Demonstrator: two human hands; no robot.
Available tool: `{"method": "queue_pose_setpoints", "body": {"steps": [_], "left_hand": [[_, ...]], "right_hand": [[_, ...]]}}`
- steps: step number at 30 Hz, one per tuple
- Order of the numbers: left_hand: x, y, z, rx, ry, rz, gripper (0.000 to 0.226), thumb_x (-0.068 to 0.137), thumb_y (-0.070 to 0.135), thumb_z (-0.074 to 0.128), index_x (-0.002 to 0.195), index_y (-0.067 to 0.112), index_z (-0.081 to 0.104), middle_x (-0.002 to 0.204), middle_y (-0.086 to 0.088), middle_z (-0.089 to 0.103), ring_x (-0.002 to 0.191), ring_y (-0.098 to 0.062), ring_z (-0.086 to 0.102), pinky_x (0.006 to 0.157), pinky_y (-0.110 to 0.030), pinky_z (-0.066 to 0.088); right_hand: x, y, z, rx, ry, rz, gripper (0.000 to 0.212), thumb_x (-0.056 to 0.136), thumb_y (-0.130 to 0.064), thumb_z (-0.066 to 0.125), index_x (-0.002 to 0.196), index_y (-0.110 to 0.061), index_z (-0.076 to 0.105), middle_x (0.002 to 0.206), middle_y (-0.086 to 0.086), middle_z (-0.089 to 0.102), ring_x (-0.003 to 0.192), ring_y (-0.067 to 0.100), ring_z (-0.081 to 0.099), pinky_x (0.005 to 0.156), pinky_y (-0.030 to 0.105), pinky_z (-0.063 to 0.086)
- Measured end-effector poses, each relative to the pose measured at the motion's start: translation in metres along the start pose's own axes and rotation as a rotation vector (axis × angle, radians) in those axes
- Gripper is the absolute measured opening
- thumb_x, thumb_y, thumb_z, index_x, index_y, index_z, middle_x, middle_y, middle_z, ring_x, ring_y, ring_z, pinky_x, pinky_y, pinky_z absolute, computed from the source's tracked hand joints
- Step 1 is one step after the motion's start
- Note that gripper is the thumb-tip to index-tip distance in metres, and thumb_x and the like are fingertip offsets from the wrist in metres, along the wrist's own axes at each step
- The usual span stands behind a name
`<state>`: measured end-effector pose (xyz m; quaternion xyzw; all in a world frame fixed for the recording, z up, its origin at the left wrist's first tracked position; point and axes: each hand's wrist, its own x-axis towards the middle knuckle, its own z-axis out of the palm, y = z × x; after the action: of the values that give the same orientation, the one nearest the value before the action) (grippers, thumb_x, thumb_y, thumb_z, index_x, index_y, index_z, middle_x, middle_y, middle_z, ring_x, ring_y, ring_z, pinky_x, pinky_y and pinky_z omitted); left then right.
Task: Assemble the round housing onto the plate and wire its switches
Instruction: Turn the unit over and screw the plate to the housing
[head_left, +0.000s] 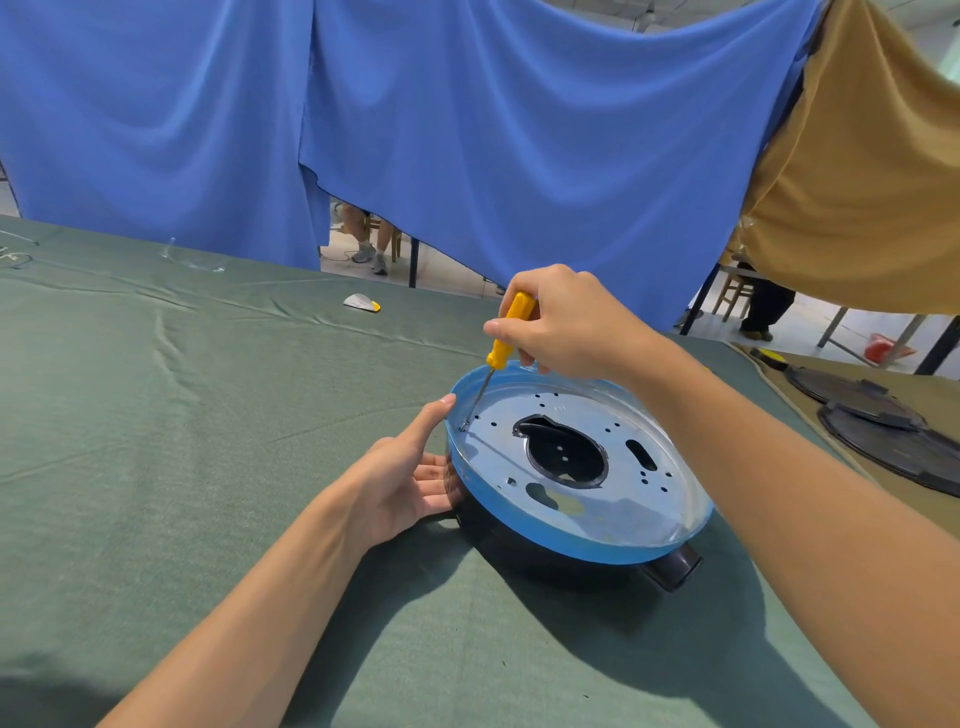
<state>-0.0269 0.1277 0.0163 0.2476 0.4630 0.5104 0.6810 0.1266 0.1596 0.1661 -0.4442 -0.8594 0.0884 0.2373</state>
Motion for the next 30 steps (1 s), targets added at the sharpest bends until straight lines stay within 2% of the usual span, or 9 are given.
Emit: {"method": "queue_pose_setpoints", "body": {"steps": [3,7,11,15,20,24,26,28,30], "left_hand": [[0.000,0.000,-0.001,0.000,0.000,0.002,0.078,0.060,0.051,0.086,0.101,-0.011,0.060,0.087,-0.022,0.073,0.072,-0.029,0.072,0.060,-0.034,0.059],[0.001,0.000,0.000,0.006,0.004,0.004,0.078,0.060,0.051,0.086,0.101,-0.010,0.059,0.090,-0.022,0.073,0.074,-0.029,0.072,0.062,-0.034,0.059],[0.000,0.000,0.000,0.001,0.005,-0.003,0.071,0.069,0.050,0.083,0.101,-0.010,0.060,0.091,-0.022,0.073,0.074,-0.029,0.072,0.061,-0.034,0.060],[0.001,0.000,-0.001,-0.003,0.006,0.002,0.071,0.071,0.049,0.083,0.103,-0.011,0.062,0.096,-0.024,0.071,0.077,-0.030,0.071,0.064,-0.036,0.060],[0.001,0.001,-0.002,-0.008,-0.011,-0.004,0.073,0.066,0.048,0.085,0.104,-0.010,0.063,0.103,-0.026,0.072,0.080,-0.031,0.071,0.067,-0.037,0.061],[0.002,0.001,-0.002,-0.009,-0.016,0.003,0.079,0.059,0.049,0.087,0.104,-0.011,0.063,0.097,-0.025,0.071,0.078,-0.031,0.071,0.066,-0.037,0.060],[0.003,0.000,-0.003,-0.008,-0.021,0.007,0.080,0.060,0.049,0.087,0.105,-0.011,0.062,0.098,-0.026,0.072,0.078,-0.032,0.071,0.066,-0.036,0.060],[0.003,0.000,-0.004,-0.009,-0.024,0.005,0.078,0.063,0.049,0.087,0.104,-0.012,0.062,0.099,-0.026,0.072,0.078,-0.032,0.072,0.066,-0.037,0.060],[0.004,0.000,-0.004,-0.009,-0.023,0.005,0.077,0.062,0.049,0.087,0.103,-0.012,0.062,0.098,-0.026,0.072,0.078,-0.032,0.072,0.066,-0.037,0.060]], "right_hand": [[-0.001,-0.001,-0.002,-0.027,-0.023,-0.069,0.019,0.092,-0.030,0.064,0.090,-0.011,0.064,0.079,0.006,0.066,0.072,0.018,0.065,0.070,0.039,0.057],[0.001,0.003,0.002,0.157,-0.048,-0.039,0.021,0.092,-0.028,0.065,0.083,-0.009,0.063,0.067,0.002,0.066,0.049,0.002,0.058,0.050,0.017,0.046],[0.001,0.007,0.015,0.216,0.096,-0.006,0.031,0.093,-0.031,0.064,0.083,-0.002,0.064,0.069,0.009,0.067,0.048,0.004,0.056,0.054,0.028,0.051],[0.001,0.009,0.023,0.246,0.204,0.024,0.038,0.092,-0.035,0.063,0.080,0.002,0.062,0.072,0.017,0.066,0.063,0.026,0.056,0.070,0.043,0.054],[-0.001,0.006,0.029,0.267,0.237,0.009,0.038,0.094,-0.034,0.061,0.073,-0.003,0.057,0.059,-0.001,0.056,0.059,0.016,0.052,0.062,0.033,0.048],[-0.003,0.007,0.036,0.269,0.315,0.079,0.036,0.096,-0.033,0.059,0.066,-0.014,0.049,0.063,0.003,0.053,0.063,0.019,0.057,0.059,0.029,0.044],[-0.005,0.008,0.039,0.282,0.364,0.124,0.036,0.096,-0.032,0.057,0.066,-0.016,0.046,0.069,0.009,0.057,0.072,0.026,0.062,0.063,0.033,0.049],[-0.008,0.011,0.038,0.320,0.311,0.132,0.032,0.097,-0.031,0.055,0.073,-0.010,0.052,0.079,0.018,0.064,0.079,0.031,0.064,0.073,0.046,0.055],[-0.010,0.016,0.030,0.311,0.169,0.095,0.028,0.098,-0.030,0.054,0.085,-0.006,0.056,0.081,0.015,0.067,0.074,0.028,0.063,0.075,0.049,0.055]]}}
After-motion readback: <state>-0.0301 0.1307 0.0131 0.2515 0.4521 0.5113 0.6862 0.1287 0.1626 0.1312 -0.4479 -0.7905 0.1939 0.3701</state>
